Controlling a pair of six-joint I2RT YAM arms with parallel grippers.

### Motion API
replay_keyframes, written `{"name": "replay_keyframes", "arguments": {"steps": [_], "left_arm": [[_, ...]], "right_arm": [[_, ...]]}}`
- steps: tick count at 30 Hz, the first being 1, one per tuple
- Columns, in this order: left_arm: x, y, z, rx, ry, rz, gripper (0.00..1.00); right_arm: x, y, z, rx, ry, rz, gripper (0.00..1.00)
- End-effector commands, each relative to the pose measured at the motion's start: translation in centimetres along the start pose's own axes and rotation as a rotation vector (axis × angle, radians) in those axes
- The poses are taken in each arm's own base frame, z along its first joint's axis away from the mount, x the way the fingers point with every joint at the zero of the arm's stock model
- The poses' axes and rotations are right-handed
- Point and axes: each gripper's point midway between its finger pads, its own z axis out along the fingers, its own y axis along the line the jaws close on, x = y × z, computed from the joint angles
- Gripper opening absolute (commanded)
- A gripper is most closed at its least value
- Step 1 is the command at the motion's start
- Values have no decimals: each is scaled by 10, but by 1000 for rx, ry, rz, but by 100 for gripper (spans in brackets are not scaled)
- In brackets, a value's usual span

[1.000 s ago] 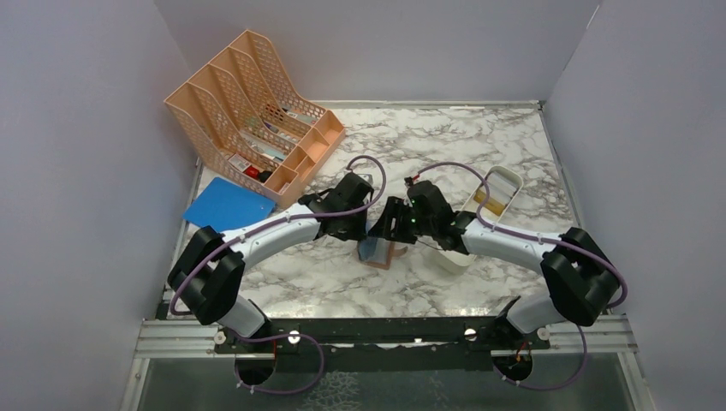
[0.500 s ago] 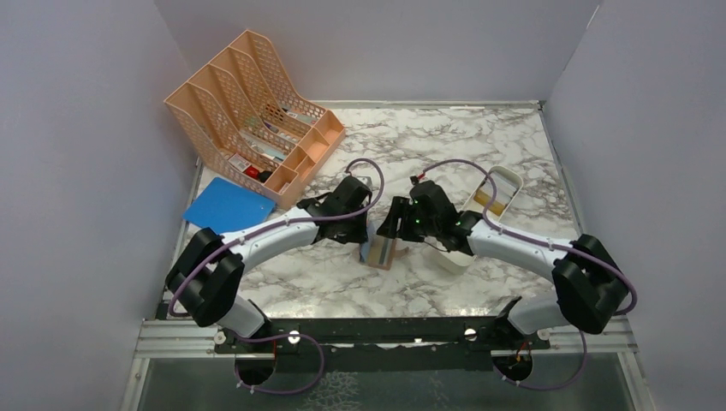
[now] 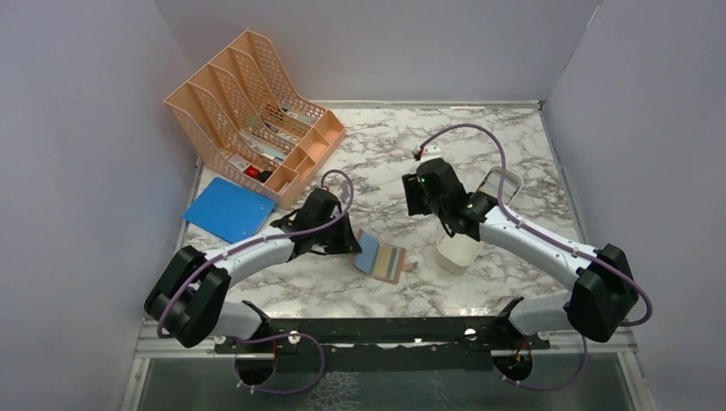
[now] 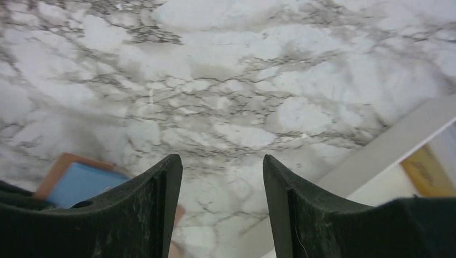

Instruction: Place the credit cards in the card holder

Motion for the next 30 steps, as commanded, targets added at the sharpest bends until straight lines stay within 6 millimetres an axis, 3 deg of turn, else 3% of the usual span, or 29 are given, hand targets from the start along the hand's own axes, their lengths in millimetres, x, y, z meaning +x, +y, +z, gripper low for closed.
{"name": "replay_keyframes", "arguments": {"steps": [1,8,14,19,30], "left_arm": [[3,-9,-9,134,-10,-19,1],[10,0,-7,143,30,-18,5],[12,1,-9,138,28,-24,7],[15,11,-10,88,21,-24,7],[12,7,-15,97,6,-18,8]], "right_arm": [[-21,-48,-6,161,-27,-226,62],[-34,-121,-5,263,7,-265,63],[-10,-175,2,315,135,-308,63],[15,-192,9,291,192,-396,63],[51,-228,32,322,318,-526,64]]}}
